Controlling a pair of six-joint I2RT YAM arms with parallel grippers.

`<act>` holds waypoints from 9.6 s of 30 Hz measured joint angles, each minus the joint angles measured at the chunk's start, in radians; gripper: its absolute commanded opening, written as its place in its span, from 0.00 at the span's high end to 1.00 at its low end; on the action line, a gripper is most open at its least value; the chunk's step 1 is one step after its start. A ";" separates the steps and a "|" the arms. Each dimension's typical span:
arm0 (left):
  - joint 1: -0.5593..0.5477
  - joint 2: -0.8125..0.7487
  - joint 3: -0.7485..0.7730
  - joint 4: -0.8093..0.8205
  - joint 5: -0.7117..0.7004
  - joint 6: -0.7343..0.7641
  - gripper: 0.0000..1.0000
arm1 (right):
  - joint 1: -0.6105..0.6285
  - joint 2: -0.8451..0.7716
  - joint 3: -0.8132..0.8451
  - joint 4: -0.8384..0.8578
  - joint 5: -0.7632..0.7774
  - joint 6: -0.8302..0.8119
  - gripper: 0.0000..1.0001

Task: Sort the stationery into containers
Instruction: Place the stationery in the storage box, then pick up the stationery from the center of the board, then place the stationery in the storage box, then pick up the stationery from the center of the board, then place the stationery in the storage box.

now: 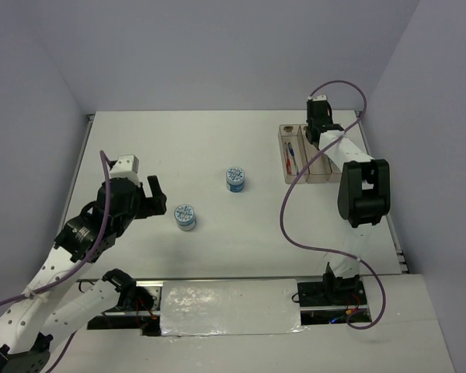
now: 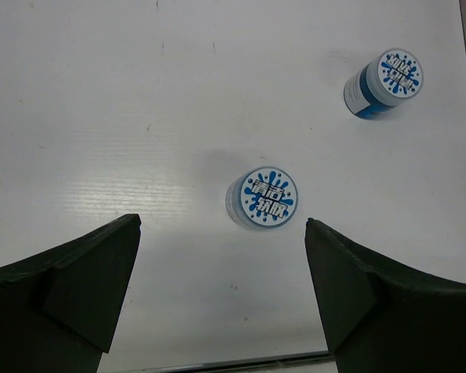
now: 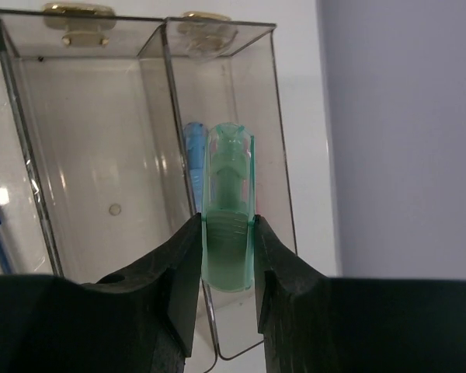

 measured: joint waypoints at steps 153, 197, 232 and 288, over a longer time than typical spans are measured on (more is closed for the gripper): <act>0.000 0.045 -0.006 0.021 0.055 0.007 0.01 | 0.051 0.208 0.299 -0.035 -0.169 0.430 0.00; 0.107 -0.154 0.026 -0.145 -0.349 -0.195 0.01 | 1.048 0.013 -0.100 0.106 -0.211 0.492 0.05; 0.107 -0.124 0.011 -0.061 -0.173 -0.085 0.01 | 0.351 -0.352 -0.286 0.129 0.019 0.497 1.00; 0.107 -0.073 0.005 -0.023 -0.082 -0.050 0.01 | 0.036 -0.146 -0.242 0.071 -0.233 0.452 0.59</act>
